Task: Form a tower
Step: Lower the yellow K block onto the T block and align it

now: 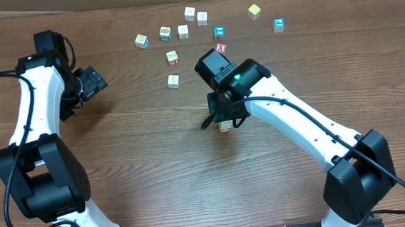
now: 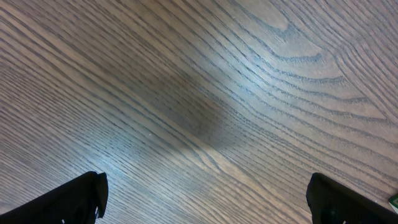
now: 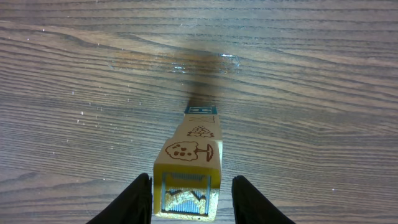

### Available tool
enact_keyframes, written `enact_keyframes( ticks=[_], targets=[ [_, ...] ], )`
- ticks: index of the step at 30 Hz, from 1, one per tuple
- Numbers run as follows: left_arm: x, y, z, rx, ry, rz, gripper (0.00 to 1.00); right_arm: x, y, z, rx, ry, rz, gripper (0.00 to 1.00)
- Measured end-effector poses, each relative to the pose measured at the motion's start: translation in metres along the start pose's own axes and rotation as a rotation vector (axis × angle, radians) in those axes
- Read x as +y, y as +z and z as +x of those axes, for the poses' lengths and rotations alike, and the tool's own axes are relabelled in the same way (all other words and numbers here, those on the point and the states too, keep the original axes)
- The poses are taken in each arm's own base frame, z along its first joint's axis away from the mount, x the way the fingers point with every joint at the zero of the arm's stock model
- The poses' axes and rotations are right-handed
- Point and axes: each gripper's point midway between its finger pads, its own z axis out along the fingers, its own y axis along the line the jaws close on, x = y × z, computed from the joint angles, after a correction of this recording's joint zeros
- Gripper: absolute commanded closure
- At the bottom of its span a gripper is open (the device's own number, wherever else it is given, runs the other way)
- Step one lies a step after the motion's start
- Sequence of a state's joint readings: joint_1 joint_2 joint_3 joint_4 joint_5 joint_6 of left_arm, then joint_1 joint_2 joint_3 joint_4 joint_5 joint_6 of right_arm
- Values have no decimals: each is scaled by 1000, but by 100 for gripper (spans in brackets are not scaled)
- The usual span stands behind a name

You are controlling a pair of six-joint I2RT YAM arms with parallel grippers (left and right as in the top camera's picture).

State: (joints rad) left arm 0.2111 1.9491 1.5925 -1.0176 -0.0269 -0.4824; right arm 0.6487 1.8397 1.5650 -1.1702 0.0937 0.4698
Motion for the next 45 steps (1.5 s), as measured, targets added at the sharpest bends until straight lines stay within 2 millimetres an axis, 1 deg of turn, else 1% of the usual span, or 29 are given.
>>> enact_keyframes(
  ticks=[8,9,11,13,15,20,23,26,28,29,30,31,32,33,45],
  targets=[
    [0,0,0,0,0,0,1,0,0,0,0,-3,0,62],
    [0,0,0,0,0,0,0,0,0,0,-1,-3,0,61],
    [0,0,0,0,0,0,1,0,0,0,0,-1,0,54],
    [0,0,0,0,0,0,0,0,0,0,0,-3,0,53],
    [0,0,0,0,0,0,0,0,0,0,0,-4,0,55],
    [0,0,0,-1,0,0,1,0,0,0,1,-4,0,64],
    [0,0,0,0,0,0,1,0,0,0,0,-3,0,64],
    [0,0,0,0,0,0,0,0,0,0,0,-1,0,58],
    [0,0,0,0,0,0,1,0,0,0,-1,-2,0,58],
    [0,0,0,0,0,0,0,0,0,0,-1,-3,0,60],
    [0,0,0,0,0,0,0,0,0,0,-1,-3,0,64],
    [0,0,0,0,0,0,0,0,0,-1,-2,-6,-1,71],
    [0,0,0,0,0,0,1,1,0,-1,-4,-7,-2,74],
    [0,0,0,0,0,0,0,0,0,-1,-4,-4,-3,75],
    [0,0,0,0,0,0,0,1,0,-1,-6,-18,-3,74]
  ],
)
